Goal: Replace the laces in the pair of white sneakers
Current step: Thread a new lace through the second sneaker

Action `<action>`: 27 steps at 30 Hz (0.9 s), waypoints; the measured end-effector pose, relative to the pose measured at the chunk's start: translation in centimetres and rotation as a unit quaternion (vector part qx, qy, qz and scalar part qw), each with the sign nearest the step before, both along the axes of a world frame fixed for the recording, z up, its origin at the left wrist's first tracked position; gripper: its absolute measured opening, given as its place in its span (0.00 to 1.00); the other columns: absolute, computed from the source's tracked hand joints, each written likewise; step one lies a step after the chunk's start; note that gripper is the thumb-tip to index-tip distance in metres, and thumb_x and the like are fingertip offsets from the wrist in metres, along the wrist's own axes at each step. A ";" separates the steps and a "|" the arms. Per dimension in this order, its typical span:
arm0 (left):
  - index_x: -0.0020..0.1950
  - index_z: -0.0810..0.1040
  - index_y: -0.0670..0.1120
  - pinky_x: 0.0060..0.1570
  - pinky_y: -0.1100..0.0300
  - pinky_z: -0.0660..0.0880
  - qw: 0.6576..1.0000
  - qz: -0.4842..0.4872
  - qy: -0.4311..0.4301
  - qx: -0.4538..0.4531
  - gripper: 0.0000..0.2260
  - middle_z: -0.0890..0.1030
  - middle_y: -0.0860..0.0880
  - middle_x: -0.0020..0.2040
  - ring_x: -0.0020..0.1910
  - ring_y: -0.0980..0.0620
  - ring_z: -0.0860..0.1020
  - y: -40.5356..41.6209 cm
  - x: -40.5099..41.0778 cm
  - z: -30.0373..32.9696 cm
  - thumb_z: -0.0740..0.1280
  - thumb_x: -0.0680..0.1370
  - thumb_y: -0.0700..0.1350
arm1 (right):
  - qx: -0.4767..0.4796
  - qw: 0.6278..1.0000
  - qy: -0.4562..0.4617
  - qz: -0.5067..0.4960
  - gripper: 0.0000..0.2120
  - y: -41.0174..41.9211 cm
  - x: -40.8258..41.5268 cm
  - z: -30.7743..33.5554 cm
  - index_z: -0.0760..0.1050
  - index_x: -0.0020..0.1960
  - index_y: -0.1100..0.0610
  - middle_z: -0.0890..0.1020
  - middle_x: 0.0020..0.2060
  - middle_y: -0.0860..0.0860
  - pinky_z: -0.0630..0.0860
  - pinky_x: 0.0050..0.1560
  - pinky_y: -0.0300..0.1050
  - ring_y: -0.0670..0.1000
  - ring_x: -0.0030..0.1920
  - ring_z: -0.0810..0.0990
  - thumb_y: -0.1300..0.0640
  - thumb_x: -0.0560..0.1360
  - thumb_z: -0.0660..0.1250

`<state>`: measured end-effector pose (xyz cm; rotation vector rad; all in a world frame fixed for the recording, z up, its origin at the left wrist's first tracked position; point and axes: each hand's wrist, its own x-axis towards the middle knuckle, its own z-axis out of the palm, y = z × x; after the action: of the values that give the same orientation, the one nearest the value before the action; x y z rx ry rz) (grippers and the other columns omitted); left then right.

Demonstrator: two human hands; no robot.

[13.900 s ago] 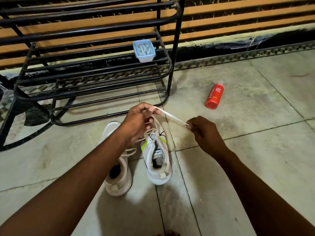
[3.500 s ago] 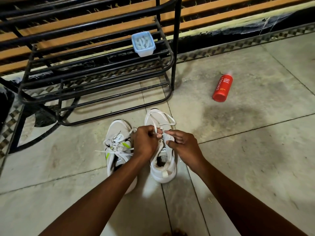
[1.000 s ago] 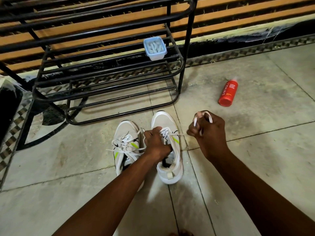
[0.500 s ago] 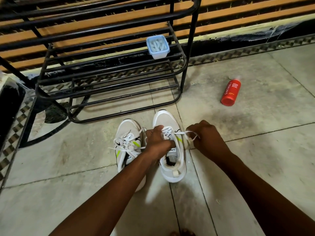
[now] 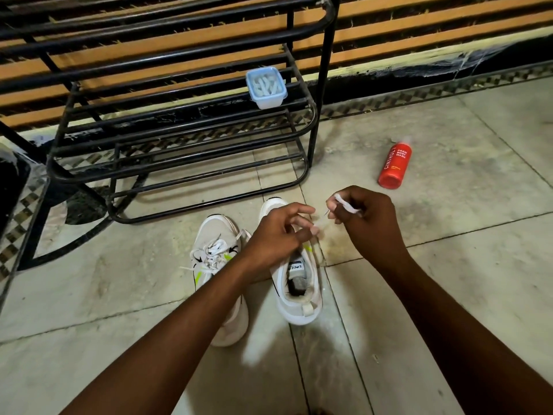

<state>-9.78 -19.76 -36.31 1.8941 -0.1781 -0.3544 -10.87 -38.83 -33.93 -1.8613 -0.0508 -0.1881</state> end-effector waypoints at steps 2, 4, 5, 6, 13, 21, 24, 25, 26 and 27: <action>0.57 0.85 0.47 0.42 0.65 0.74 1.000 0.000 -0.013 -0.001 0.08 0.85 0.43 0.46 0.43 0.51 0.83 -0.3 0.2 0.4 0.75 0.79 0.44 | 0.034 0.999 -0.002 -0.018 0.04 -0.4 0.1 0.1 0.82 0.44 0.59 0.84 0.35 0.52 0.77 0.42 0.43 0.48 0.35 0.81 0.61 0.78 0.71; 0.51 0.86 0.42 0.43 0.62 0.76 0.999 0.020 -0.033 -0.025 0.05 0.85 0.42 0.44 0.41 0.52 0.81 -0.5 0.2 0.6 0.74 0.79 0.43 | 0.103 0.994 0.029 -0.040 0.06 -0.7 -0.1 -0.2 0.81 0.46 0.62 0.83 0.36 0.56 0.77 0.40 0.43 0.50 0.35 0.80 0.59 0.79 0.70; 0.50 0.86 0.39 0.43 0.62 0.76 0.998 0.033 -0.031 -0.050 0.06 0.85 0.43 0.42 0.40 0.53 0.81 -0.6 0.2 0.8 0.73 0.80 0.42 | 0.145 0.987 0.056 -0.049 0.07 -1.1 -0.2 -0.4 0.81 0.48 0.64 0.83 0.35 0.57 0.76 0.39 0.43 0.51 0.35 0.79 0.59 0.79 0.70; 0.50 0.85 0.37 0.42 0.63 0.77 0.995 0.055 -0.019 -0.076 0.06 0.85 0.44 0.40 0.39 0.54 0.81 -0.6 0.1 1.0 0.72 0.81 0.40 | 0.186 0.977 0.088 -0.054 0.08 -1.3 -0.4 -0.9 0.81 0.49 0.65 0.82 0.35 0.57 0.76 0.38 0.44 0.53 0.36 0.78 0.59 0.80 0.69; 0.49 0.84 0.39 0.45 0.61 0.76 0.995 0.056 -0.040 -0.071 0.07 0.84 0.46 0.40 0.41 0.54 0.81 -0.4 0.2 1.4 0.67 0.83 0.39 | 0.170 0.925 0.303 -0.155 0.07 -3.7 -1.5 -5.2 0.81 0.51 0.63 0.79 0.37 0.55 0.67 0.37 0.42 0.52 0.38 0.75 0.62 0.74 0.73; 0.47 0.87 0.47 0.38 0.66 0.68 0.982 0.051 -0.176 0.044 0.04 0.78 0.54 0.42 0.36 0.60 0.74 -1.8 -0.1 3.1 0.73 0.80 0.44 | -0.051 0.995 0.087 0.023 0.21 -1.5 -1.3 -4.1 0.83 0.57 0.51 0.74 0.64 0.45 0.72 0.63 0.38 0.36 0.63 0.73 0.64 0.66 0.79; 0.47 0.87 0.47 0.38 0.68 0.67 0.975 0.064 -0.204 0.066 0.03 0.75 0.53 0.44 0.38 0.60 0.74 -2.4 -0.1 3.4 0.74 0.79 0.42 | -0.064 0.992 0.074 0.075 0.17 0.4 -1.6 -4.4 0.85 0.53 0.49 0.74 0.63 0.45 0.73 0.57 0.37 0.42 0.63 0.75 0.63 0.67 0.79; 0.46 0.87 0.47 0.38 0.68 0.68 0.973 0.074 -0.206 0.068 0.03 0.75 0.53 0.44 0.39 0.60 0.74 -2.5 -0.1 3.5 0.74 0.78 0.42 | -0.043 0.993 0.073 0.080 0.15 0.7 -1.8 -4.4 0.85 0.49 0.51 0.75 0.61 0.46 0.73 0.54 0.35 0.41 0.60 0.76 0.66 0.67 0.78; 0.46 0.87 0.47 0.39 0.68 0.69 0.973 0.087 -0.204 0.066 0.03 0.76 0.52 0.44 0.40 0.60 0.75 -2.6 -0.1 3.7 0.74 0.78 0.42 | -0.017 0.993 0.079 0.087 0.14 0.8 -2.0 -4.4 0.85 0.45 0.52 0.77 0.60 0.47 0.74 0.52 0.36 0.41 0.59 0.78 0.69 0.68 0.76; 0.46 0.88 0.47 0.40 0.68 0.70 0.973 0.099 -0.200 0.064 0.03 0.77 0.51 0.44 0.41 0.58 0.76 -2.6 0.0 3.9 0.75 0.78 0.43 | 0.007 0.991 0.091 0.099 0.14 0.7 -2.3 -4.3 0.85 0.42 0.53 0.78 0.58 0.48 0.76 0.51 0.40 0.43 0.58 0.79 0.71 0.68 0.74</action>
<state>-9.81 -22.37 -32.43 2.0749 -0.2360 0.1602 -13.21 -38.08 -38.26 -1.8397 -0.1078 0.1200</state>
